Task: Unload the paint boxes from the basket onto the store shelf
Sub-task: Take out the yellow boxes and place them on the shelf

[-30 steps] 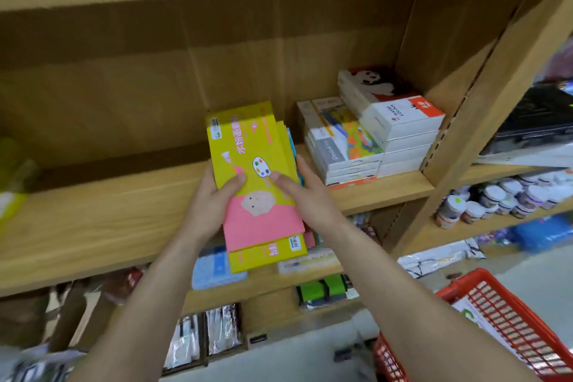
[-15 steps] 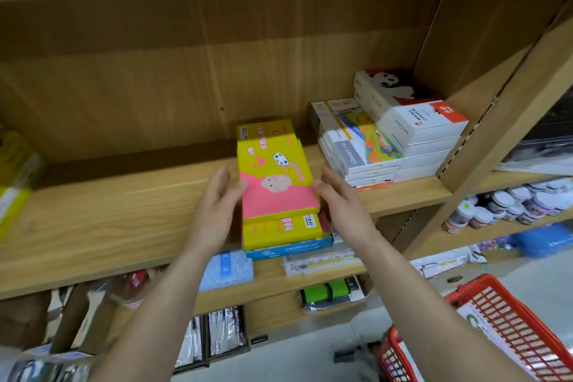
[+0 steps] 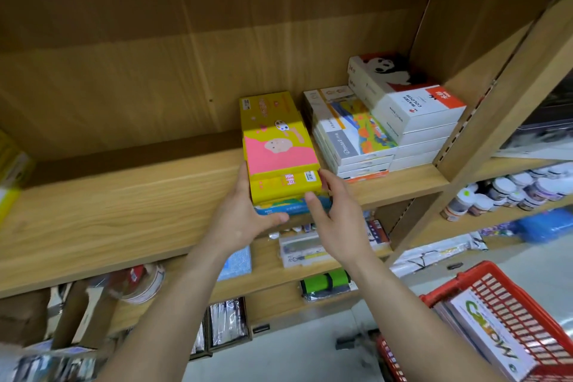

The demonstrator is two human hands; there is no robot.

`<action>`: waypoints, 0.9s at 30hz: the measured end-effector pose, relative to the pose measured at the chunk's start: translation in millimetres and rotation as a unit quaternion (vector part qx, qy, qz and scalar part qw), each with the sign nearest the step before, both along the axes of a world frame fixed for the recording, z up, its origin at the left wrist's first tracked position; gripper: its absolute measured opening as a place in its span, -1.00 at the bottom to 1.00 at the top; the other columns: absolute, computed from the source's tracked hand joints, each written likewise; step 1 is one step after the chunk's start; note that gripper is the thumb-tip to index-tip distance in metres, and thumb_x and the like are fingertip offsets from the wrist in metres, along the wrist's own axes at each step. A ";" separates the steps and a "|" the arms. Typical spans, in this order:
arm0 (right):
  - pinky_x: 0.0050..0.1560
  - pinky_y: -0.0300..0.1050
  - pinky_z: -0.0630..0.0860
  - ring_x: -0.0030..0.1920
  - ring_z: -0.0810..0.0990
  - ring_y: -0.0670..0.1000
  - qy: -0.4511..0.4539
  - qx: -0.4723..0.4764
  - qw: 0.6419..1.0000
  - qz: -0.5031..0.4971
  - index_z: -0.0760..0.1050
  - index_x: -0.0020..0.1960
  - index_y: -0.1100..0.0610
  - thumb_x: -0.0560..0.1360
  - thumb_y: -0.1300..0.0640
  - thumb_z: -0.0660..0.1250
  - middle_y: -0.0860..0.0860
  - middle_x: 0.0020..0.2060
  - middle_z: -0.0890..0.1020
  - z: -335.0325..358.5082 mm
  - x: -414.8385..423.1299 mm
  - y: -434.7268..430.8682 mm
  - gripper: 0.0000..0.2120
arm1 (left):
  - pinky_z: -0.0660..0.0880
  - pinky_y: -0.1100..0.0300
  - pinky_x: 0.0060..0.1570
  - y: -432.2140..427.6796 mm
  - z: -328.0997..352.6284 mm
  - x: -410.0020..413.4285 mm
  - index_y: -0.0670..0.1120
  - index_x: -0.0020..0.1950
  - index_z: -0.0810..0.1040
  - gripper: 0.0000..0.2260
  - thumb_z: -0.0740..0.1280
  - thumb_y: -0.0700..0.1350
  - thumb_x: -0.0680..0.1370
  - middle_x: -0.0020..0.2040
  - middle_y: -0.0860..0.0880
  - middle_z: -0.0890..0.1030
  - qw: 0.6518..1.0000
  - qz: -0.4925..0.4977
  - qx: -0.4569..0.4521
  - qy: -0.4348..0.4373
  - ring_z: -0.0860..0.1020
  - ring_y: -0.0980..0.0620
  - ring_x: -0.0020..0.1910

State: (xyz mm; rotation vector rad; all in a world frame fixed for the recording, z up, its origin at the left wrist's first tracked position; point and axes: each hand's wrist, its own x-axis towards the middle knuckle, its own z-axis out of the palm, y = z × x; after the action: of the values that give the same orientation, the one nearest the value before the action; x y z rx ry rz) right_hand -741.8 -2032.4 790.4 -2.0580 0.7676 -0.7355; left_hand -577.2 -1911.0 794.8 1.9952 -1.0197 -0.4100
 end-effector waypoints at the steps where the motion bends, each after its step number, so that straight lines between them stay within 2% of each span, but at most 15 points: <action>1: 0.22 0.03 0.55 0.29 0.52 -0.01 -0.010 -0.004 1.000 -0.021 0.37 0.51 0.10 0.65 0.01 0.32 0.03 0.34 0.52 -4.8 -5.1 -0.7 -0.54 | 0.60 0.00 0.10 -4.0 -0.2 4.0 0.21 0.54 0.21 -0.01 0.57 0.23 0.18 0.23 0.21 0.64 1.000 -0.001 0.010 -0.012 0.64 0.08 0.15; 4: 0.23 0.13 0.56 0.26 0.57 0.08 -0.003 -0.049 0.997 -0.059 0.47 0.42 0.18 0.61 0.12 0.39 0.07 0.27 0.59 -20.2 -22.0 -4.5 -0.59 | 0.61 0.00 0.06 -19.8 -1.9 9.7 0.23 0.55 0.17 0.00 0.58 0.21 0.20 0.22 0.14 0.68 0.999 0.022 0.020 -0.041 0.66 0.00 0.12; 8: 0.28 0.07 0.51 0.24 0.57 0.13 0.044 -0.115 0.990 -0.070 0.55 0.36 0.20 0.59 0.14 0.41 0.09 0.21 0.67 -23.9 -15.4 -14.0 -0.64 | 0.54 0.11 -0.04 -42.6 -3.8 10.4 0.22 0.55 0.16 -0.02 0.62 0.17 0.26 0.21 0.09 0.69 0.997 0.053 0.012 -0.052 0.66 -0.04 0.10; 12: 0.16 0.06 0.51 0.12 0.58 0.12 0.043 -0.115 0.988 -0.089 0.60 0.26 0.17 0.59 0.12 0.38 0.05 0.07 0.71 -20.9 -4.8 -21.0 -0.72 | 0.59 0.02 0.12 -38.2 -0.6 8.3 0.27 0.55 0.14 -0.05 0.57 0.22 0.27 0.27 0.17 0.64 0.999 0.032 -0.001 -0.029 0.63 0.04 0.19; 14: 0.15 -0.01 0.48 0.12 0.56 0.09 0.042 -0.108 0.990 -0.081 0.59 0.25 0.15 0.58 0.12 0.38 0.02 0.07 0.69 -22.3 -6.2 -22.4 -0.74 | 0.55 -0.01 0.21 -36.0 1.6 5.1 0.28 0.54 0.14 -0.14 0.48 0.33 0.34 0.31 0.21 0.60 0.999 0.030 -0.029 0.002 0.58 0.10 0.25; 16: 0.16 -0.10 0.41 0.14 0.53 0.07 0.049 -0.106 0.991 -0.067 0.58 0.25 0.14 0.56 0.12 0.39 0.01 0.09 0.67 -23.8 -8.1 -23.5 -0.72 | 0.49 -0.09 0.31 -37.3 3.9 2.2 0.20 0.60 0.09 -0.22 0.31 0.39 0.48 0.40 0.14 0.57 0.999 0.021 -0.041 0.005 0.54 0.06 0.34; 18: 0.16 -0.15 0.36 0.14 0.51 0.06 0.060 -0.105 0.991 -0.059 0.56 0.25 0.15 0.54 0.13 0.40 0.01 0.10 0.65 -23.4 -7.4 -25.7 -0.71 | 0.42 -0.16 0.38 -39.9 5.3 1.5 0.11 0.66 0.01 -0.21 0.18 0.40 0.54 0.51 0.02 0.47 0.999 0.015 -0.030 -0.017 0.47 -0.04 0.43; 20: 0.18 -0.10 0.38 0.13 0.50 0.06 0.066 -0.099 0.991 -0.059 0.55 0.24 0.16 0.53 0.13 0.40 0.01 0.09 0.63 -20.8 -5.6 -26.4 -0.70 | 0.39 -0.19 0.40 -41.0 7.1 1.3 0.09 0.67 -0.03 -0.17 0.13 0.42 0.51 0.57 -0.02 0.40 0.999 0.019 -0.015 -0.025 0.41 -0.09 0.49; 24: 0.20 0.00 0.43 0.13 0.50 0.07 0.075 -0.102 0.991 -0.042 0.55 0.24 0.18 0.54 0.12 0.40 0.03 0.08 0.62 -16.2 -7.4 -27.2 -0.70 | 0.42 -0.19 0.39 -38.6 16.4 -2.2 0.12 0.65 0.05 -0.26 0.26 0.29 0.56 0.51 0.02 0.47 1.000 0.022 -0.011 -0.013 0.44 -0.04 0.46; 26: 0.22 0.00 0.44 0.16 0.50 0.08 0.086 -0.102 0.991 -0.015 0.55 0.28 0.18 0.55 0.11 0.41 0.04 0.12 0.62 -13.8 -14.2 -29.3 -0.67 | 0.37 -0.13 0.45 -30.9 21.3 -9.9 0.09 0.64 0.10 -0.30 0.36 0.14 0.59 0.55 0.01 0.42 0.997 0.047 -0.017 -0.057 0.37 -0.02 0.50; 27: 0.23 0.01 0.45 0.18 0.50 0.09 0.093 -0.104 0.990 -0.003 0.55 0.29 0.18 0.55 0.10 0.42 0.05 0.14 0.63 -12.4 -19.8 -31.1 -0.66 | 0.29 -0.04 0.51 -24.0 23.4 -16.5 0.06 0.64 0.13 -0.30 0.39 0.08 0.59 0.59 0.02 0.34 0.994 0.060 -0.027 -0.091 0.30 0.02 0.54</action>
State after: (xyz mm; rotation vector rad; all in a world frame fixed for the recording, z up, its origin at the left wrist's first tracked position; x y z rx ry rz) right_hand -761.6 -2063.5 778.0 -2.3402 0.8297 -0.6552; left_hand -593.7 -1935.0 818.2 2.0614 -1.0039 -0.1360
